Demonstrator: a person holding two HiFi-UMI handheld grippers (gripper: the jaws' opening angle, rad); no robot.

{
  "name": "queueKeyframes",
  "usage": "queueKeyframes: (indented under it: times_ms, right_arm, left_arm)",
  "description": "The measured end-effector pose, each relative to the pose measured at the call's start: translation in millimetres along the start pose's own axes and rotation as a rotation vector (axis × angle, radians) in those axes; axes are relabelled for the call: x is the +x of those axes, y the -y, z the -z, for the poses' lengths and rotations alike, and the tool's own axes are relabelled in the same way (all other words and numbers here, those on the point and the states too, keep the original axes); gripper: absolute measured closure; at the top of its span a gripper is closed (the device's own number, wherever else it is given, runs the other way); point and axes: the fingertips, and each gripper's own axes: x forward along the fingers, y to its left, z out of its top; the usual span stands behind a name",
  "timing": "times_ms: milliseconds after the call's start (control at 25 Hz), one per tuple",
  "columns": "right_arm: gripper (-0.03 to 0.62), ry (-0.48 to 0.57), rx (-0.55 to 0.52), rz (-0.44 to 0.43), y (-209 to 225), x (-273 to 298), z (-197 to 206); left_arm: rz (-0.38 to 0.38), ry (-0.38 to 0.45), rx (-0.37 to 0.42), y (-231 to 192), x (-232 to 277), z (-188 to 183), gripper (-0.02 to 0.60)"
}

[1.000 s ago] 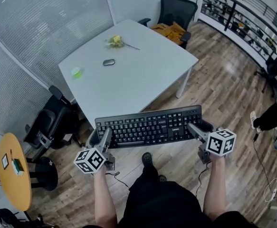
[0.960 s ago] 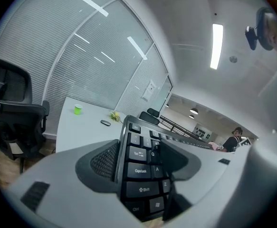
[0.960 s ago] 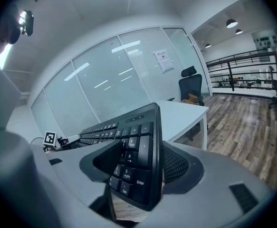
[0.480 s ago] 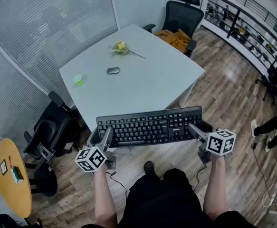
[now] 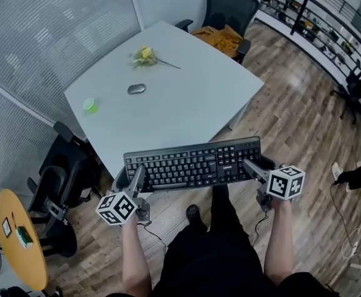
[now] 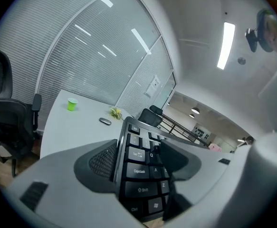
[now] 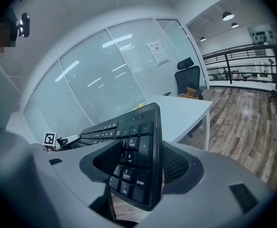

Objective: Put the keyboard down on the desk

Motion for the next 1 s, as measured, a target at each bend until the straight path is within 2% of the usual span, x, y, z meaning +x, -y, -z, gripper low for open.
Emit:
queueKeyframes:
  times_ms: [200, 320, 360, 480, 520, 640, 800, 1000]
  right_arm:
    - [0.335, -0.030, -0.012, -0.044, 5, 33, -17]
    - [0.335, -0.038, -0.020, -0.078, -18, 27, 6]
    - [0.335, -0.014, -0.014, -0.051, -29, 7, 21]
    - [0.335, 0.149, 0.050, 0.160, -59, -99, 76]
    - [0.335, 0.165, 0.053, 0.181, -70, -120, 90]
    - [0.335, 0.135, 0.037, 0.154, -79, -133, 94]
    - [0.335, 0.057, 0.014, 0.099, -48, -100, 47]
    - [0.335, 0.013, -0.048, 0.019, -42, -86, 38]
  left_arm:
    - [-0.042, 0.013, -0.023, -14, 12, -6, 0.313]
    - [-0.071, 0.026, -0.015, -20, -33, -2, 0.311]
    - [-0.041, 0.024, -0.002, -15, -48, 2, 0.311]
    - [0.213, -0.037, 0.068, 26, -56, 12, 0.311]
    - [0.239, -0.045, 0.073, 31, -72, 19, 0.311]
    - [0.195, -0.043, 0.052, 36, -101, 27, 0.311]
    - [0.111, -0.040, 0.011, 38, -71, 17, 0.310]
    - [0.022, 0.012, -0.024, 36, -91, 29, 0.311]
